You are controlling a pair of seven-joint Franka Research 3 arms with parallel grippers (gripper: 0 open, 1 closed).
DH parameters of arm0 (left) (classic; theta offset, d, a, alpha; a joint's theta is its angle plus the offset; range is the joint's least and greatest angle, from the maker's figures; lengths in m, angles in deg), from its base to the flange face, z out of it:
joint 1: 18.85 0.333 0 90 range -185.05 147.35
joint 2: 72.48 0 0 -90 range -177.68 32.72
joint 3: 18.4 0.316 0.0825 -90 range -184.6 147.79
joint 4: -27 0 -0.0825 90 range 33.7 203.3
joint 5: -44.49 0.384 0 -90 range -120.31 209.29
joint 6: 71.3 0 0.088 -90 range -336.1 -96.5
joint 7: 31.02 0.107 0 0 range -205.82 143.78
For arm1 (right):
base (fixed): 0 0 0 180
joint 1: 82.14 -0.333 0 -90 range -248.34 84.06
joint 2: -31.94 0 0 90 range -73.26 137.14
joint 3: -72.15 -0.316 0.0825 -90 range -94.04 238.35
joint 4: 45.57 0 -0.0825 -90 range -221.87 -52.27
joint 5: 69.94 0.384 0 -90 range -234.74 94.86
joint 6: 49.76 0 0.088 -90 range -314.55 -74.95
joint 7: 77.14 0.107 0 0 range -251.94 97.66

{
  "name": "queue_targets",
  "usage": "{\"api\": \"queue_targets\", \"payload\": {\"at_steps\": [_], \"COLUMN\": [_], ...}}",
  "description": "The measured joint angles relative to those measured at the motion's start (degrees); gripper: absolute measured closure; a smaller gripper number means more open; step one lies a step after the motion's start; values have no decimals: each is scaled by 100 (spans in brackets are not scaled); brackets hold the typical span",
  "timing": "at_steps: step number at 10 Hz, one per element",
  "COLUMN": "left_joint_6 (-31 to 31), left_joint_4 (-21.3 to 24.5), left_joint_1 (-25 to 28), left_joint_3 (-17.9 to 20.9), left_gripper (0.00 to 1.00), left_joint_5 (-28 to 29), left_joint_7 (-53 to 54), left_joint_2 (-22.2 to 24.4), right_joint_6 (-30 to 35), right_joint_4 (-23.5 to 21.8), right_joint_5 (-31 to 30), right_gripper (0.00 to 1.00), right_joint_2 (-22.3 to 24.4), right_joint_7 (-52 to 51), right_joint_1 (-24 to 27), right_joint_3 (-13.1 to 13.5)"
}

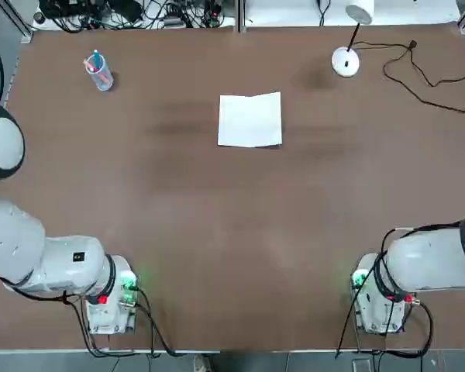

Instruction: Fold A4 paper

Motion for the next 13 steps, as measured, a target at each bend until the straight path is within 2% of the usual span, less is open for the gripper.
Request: {"api": "queue_targets", "payload": {"at_steps": [5, 6, 7, 8, 10, 12, 13], "left_joint_6": [0, 0, 0, 1, -26, -509, -888], "left_joint_4": [0, 0, 4, 14, 60, 87, 93], "left_joint_1": [-4, -17, -24, -32, -82, -343, -646], "left_joint_3": [-4, -14, -55, -132, -216, -423, -530], "left_gripper": [0, 1, 7, 15, 44, 75, 91], "left_joint_5": [127, 176, 158, -39, -717, -1021, -1036], "left_joint_7": [-5, -55, -147, -255, -471, -1247, -1878], "left_joint_2": [-7, -14, -23, -48, -227, -564, -769], "right_joint_6": [11, -7, -151, -339, -498, -863, -1101], "right_joint_4": [-35, -119, -299, -504, -783, -1151, -1374], "right_joint_5": [3, 21, 94, 202, 527, 778, 867], "right_gripper": [0, 0, 0, 2, 11, 23, 30], "right_joint_2": [-1, -4, -8, -14, -15, -20, -25], "right_joint_7": [-1, -2, -2, -2, 0, 84, 238], "right_joint_1": [-14, -50, -117, -197, -276, -317, -349], "right_joint_3": [-41, -67, -84, -101, -208, -560, -776]}}
